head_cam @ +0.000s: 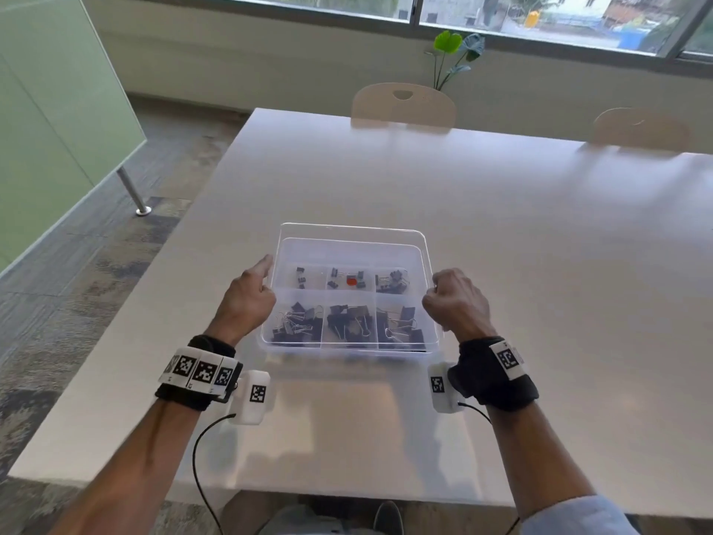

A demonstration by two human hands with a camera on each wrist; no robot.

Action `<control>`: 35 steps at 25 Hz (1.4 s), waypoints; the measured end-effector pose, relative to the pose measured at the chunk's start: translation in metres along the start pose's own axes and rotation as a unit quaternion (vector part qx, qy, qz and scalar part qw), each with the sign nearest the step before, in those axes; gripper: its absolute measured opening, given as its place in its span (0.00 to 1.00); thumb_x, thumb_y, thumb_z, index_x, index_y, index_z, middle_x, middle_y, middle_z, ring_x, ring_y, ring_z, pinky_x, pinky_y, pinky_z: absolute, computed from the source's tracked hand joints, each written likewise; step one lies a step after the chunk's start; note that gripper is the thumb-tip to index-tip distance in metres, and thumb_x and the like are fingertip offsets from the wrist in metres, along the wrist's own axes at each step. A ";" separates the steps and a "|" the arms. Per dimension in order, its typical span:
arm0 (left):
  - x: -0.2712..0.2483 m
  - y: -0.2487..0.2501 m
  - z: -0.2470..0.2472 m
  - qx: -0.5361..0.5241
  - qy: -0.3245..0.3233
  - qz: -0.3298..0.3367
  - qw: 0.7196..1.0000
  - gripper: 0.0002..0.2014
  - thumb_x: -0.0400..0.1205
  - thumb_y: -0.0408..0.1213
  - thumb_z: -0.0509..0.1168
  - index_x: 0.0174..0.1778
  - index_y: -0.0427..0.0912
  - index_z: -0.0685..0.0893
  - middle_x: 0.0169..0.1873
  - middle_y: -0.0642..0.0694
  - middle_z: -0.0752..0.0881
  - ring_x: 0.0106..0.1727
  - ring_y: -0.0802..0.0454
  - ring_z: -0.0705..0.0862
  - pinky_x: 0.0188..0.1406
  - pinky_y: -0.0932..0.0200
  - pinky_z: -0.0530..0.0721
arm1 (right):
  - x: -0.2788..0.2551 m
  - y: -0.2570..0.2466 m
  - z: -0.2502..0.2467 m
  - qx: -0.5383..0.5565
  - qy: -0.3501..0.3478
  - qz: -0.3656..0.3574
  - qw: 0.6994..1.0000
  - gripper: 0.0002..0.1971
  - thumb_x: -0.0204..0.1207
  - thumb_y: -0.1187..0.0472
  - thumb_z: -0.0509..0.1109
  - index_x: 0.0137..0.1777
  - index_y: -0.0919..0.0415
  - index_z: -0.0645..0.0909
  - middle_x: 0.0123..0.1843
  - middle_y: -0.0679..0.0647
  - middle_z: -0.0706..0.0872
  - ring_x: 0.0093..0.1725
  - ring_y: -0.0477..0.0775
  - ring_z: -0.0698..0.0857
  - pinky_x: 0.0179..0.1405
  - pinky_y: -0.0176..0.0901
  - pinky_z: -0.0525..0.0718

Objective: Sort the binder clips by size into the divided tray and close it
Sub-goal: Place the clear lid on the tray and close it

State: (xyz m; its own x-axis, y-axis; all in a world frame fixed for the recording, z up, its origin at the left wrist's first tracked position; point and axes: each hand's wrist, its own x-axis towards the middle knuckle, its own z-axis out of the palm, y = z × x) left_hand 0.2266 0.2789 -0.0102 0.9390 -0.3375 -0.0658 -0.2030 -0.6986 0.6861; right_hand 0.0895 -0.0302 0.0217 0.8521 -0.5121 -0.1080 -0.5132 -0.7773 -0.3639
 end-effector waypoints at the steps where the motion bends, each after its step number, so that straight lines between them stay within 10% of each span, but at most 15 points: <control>1: -0.002 0.000 0.002 0.005 -0.008 0.001 1.000 0.36 0.83 0.23 0.55 0.90 0.46 0.67 0.82 0.41 0.78 0.79 0.38 0.79 0.80 0.48 0.76 | -0.001 0.001 0.002 -0.003 -0.010 0.003 1.000 0.10 0.75 0.68 0.60 0.35 0.55 0.71 0.49 0.62 0.87 0.41 0.64 0.91 0.45 0.51 0.87; 15: -0.007 0.003 0.003 0.041 -0.041 0.002 0.998 0.32 0.90 0.27 0.53 0.93 0.46 0.59 0.88 0.43 0.68 0.85 0.40 0.72 0.83 0.52 0.67 | 0.002 0.005 0.011 -0.011 -0.012 -0.005 1.000 0.06 0.80 0.65 0.63 0.47 0.62 0.81 0.54 0.58 0.83 0.48 0.64 0.85 0.45 0.49 0.77; 23: -0.009 0.000 0.005 0.037 -0.062 0.028 0.997 0.31 0.92 0.30 0.56 0.92 0.47 0.58 0.86 0.41 0.71 0.83 0.40 0.74 0.81 0.49 0.68 | -0.006 0.010 0.004 0.020 -0.054 0.007 0.998 0.12 0.72 0.63 0.62 0.50 0.59 0.86 0.40 0.57 0.90 0.41 0.64 0.91 0.46 0.57 0.94; 29: -0.010 -0.010 0.005 0.084 -0.091 0.021 0.992 0.36 0.94 0.43 0.57 0.94 0.44 0.46 0.93 0.48 0.47 0.93 0.50 0.52 0.89 0.52 0.51 | -0.008 0.012 0.010 -0.010 -0.034 -0.014 0.999 0.06 0.84 0.59 0.63 0.53 0.60 0.79 0.60 0.60 0.86 0.52 0.64 0.85 0.48 0.52 0.79; 32: -0.016 -0.011 -0.004 0.121 -0.155 0.072 0.978 0.49 0.87 0.63 0.62 0.94 0.47 0.40 0.92 0.55 0.37 0.92 0.54 0.41 0.89 0.54 0.44 | -0.007 0.020 0.003 -0.026 -0.076 -0.120 0.990 0.28 0.87 0.49 0.71 0.81 0.63 0.72 0.83 0.61 0.74 0.77 0.63 0.79 0.73 0.59 0.80; 35: -0.022 -0.010 -0.004 0.173 -0.227 0.110 0.952 0.63 0.75 0.78 0.63 0.92 0.49 0.34 0.90 0.57 0.29 0.90 0.58 0.31 0.89 0.55 0.38 | -0.009 0.023 -0.001 -0.045 -0.220 -0.157 0.962 0.62 0.79 0.39 0.79 0.95 0.64 0.40 0.97 0.58 0.43 0.96 0.57 0.46 0.95 0.56 0.48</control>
State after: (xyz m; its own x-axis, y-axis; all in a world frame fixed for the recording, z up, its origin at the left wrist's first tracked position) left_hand 0.2091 0.2962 -0.0125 0.6626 -0.6823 -0.3089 -0.5332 -0.7194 0.4452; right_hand 0.0705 -0.0439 0.0155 0.9167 -0.0585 -0.3953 -0.2140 -0.9072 -0.3621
